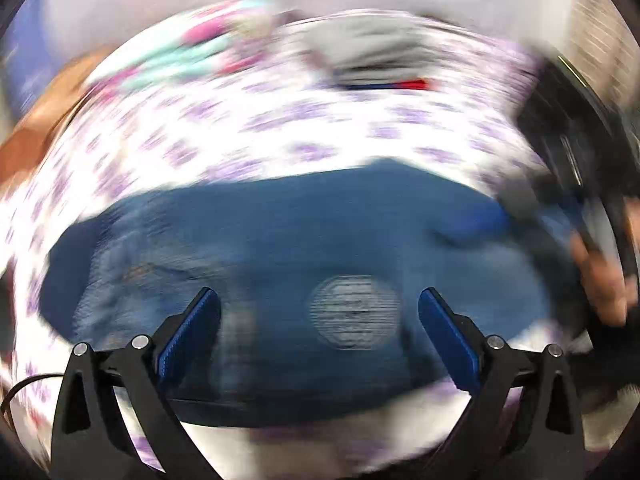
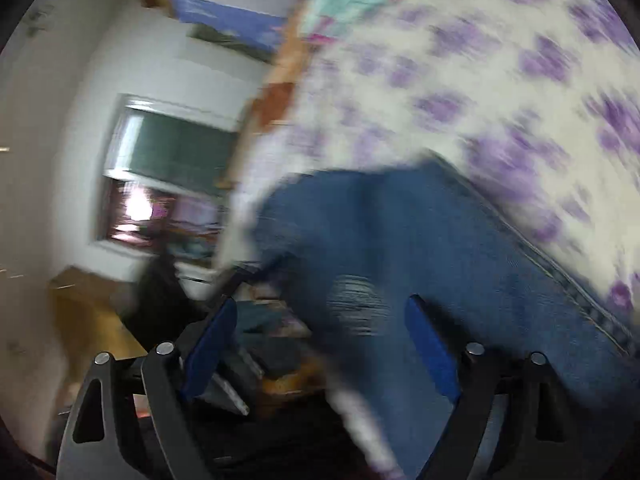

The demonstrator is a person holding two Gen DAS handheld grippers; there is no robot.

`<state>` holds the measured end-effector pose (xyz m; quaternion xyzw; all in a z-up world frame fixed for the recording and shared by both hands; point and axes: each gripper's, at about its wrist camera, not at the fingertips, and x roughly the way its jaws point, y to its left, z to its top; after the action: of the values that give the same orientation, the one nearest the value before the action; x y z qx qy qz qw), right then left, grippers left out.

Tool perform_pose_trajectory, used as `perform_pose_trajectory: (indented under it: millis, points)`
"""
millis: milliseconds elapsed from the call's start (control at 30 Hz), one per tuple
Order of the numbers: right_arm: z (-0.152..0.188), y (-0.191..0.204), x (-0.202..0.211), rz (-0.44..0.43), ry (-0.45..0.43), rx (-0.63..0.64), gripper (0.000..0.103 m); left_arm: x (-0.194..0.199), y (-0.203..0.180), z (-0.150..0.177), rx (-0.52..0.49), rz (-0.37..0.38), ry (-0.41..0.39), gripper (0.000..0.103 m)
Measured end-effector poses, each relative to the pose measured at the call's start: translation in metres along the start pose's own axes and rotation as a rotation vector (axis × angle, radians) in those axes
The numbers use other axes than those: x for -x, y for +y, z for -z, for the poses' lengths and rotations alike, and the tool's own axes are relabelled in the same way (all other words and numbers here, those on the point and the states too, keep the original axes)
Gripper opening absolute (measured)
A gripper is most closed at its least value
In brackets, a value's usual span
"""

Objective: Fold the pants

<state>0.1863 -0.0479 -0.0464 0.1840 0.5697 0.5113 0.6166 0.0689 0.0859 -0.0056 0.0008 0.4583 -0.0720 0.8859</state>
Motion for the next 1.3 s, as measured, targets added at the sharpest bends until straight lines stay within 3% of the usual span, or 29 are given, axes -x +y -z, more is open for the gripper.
perform_pose_trajectory:
  millis: [33, 67, 100, 133, 200, 233, 267, 300, 333, 400, 467, 500, 533, 567, 600, 667, 767, 800, 833, 933, 1033, 1167, 1267, 1300]
  points:
    - [0.002, -0.014, -0.005, 0.048, -0.023, -0.013, 0.063, -0.013, 0.029, 0.003, 0.070, -0.025, 0.017, 0.094]
    - [0.002, -0.024, -0.007, 0.076, -0.047, -0.011, 0.049, -0.020, 0.045, 0.006, 0.106, 0.017, 0.029, 0.087]
    - [0.001, -0.034, -0.005, 0.094, -0.071, -0.019, 0.020, -0.024, 0.056, 0.010, 0.121, 0.055, 0.008, 0.087]
    - [0.001, -0.047, -0.002, 0.096, -0.088, -0.071, 0.004, -0.023, 0.053, 0.014, 0.087, 0.041, -0.021, 0.087]
    - [0.006, -0.047, 0.006, 0.090, -0.114, -0.086, 0.010, -0.020, 0.039, 0.016, 0.039, -0.032, -0.029, 0.087]
    - [0.011, -0.039, 0.013, 0.106, -0.140, -0.066, 0.033, -0.017, 0.036, 0.016, 0.040, -0.041, -0.030, 0.087]
    - [0.018, -0.027, 0.020, 0.110, -0.163, -0.030, 0.051, -0.009, 0.033, 0.016, 0.048, -0.033, -0.029, 0.087]
    - [0.030, -0.007, 0.030, 0.104, -0.189, 0.040, 0.078, 0.000, 0.030, 0.017, 0.046, -0.015, -0.035, 0.087]
    - [0.038, 0.006, 0.035, 0.110, -0.206, 0.091, 0.083, 0.006, 0.025, 0.017, 0.034, 0.005, -0.048, 0.088]
    - [0.061, 0.026, 0.043, 0.145, -0.206, 0.180, 0.083, 0.021, 0.010, 0.027, -0.044, 0.004, -0.082, 0.097]
    - [0.074, 0.014, 0.044, 0.199, -0.184, 0.134, 0.082, 0.003, 0.003, 0.035, -0.097, -0.073, -0.024, 0.098]
    - [0.080, -0.001, 0.042, 0.228, -0.173, 0.094, 0.072, -0.010, 0.007, 0.040, -0.109, -0.111, -0.005, 0.099]
    - [0.083, -0.012, 0.041, 0.246, -0.179, 0.080, 0.048, -0.016, 0.011, 0.044, -0.111, -0.101, -0.017, 0.099]
    - [0.087, -0.022, 0.044, 0.280, -0.214, 0.092, 0.032, -0.018, 0.014, 0.048, -0.113, -0.091, -0.058, 0.099]
    - [0.092, -0.032, 0.047, 0.313, -0.240, 0.094, 0.000, -0.019, 0.015, 0.047, -0.113, -0.094, -0.066, 0.099]
    - [0.100, -0.042, 0.060, 0.258, -0.272, 0.046, 0.000, -0.016, 0.013, 0.042, -0.090, -0.112, -0.059, 0.099]
    - [0.124, -0.022, 0.086, 0.328, -0.333, 0.123, 0.016, -0.002, 0.001, 0.038, -0.091, -0.097, -0.057, 0.098]
    - [0.136, -0.018, 0.094, 0.336, -0.340, 0.141, 0.037, 0.005, -0.004, 0.039, -0.094, -0.072, -0.070, 0.098]
    - [0.144, -0.020, 0.098, 0.353, -0.343, 0.141, 0.043, 0.014, -0.012, 0.038, -0.097, -0.047, -0.096, 0.098]
    - [0.155, -0.034, 0.096, 0.382, -0.327, 0.133, 0.036, 0.024, -0.033, 0.027, -0.083, 0.000, -0.167, 0.098]
    - [0.157, -0.031, 0.097, 0.401, -0.325, 0.143, 0.035, 0.033, -0.057, 0.020, -0.103, 0.045, -0.215, 0.098]
    - [0.161, -0.025, 0.100, 0.413, -0.364, 0.162, 0.037, 0.026, -0.063, 0.020, -0.159, -0.099, -0.172, 0.098]
    - [0.177, -0.018, 0.122, 0.390, -0.456, 0.163, 0.052, 0.006, -0.014, 0.023, -0.045, -0.200, -0.082, 0.098]
    - [0.178, -0.016, 0.129, 0.393, -0.491, 0.160, 0.065, -0.001, 0.002, 0.026, -0.019, -0.214, -0.060, 0.097]
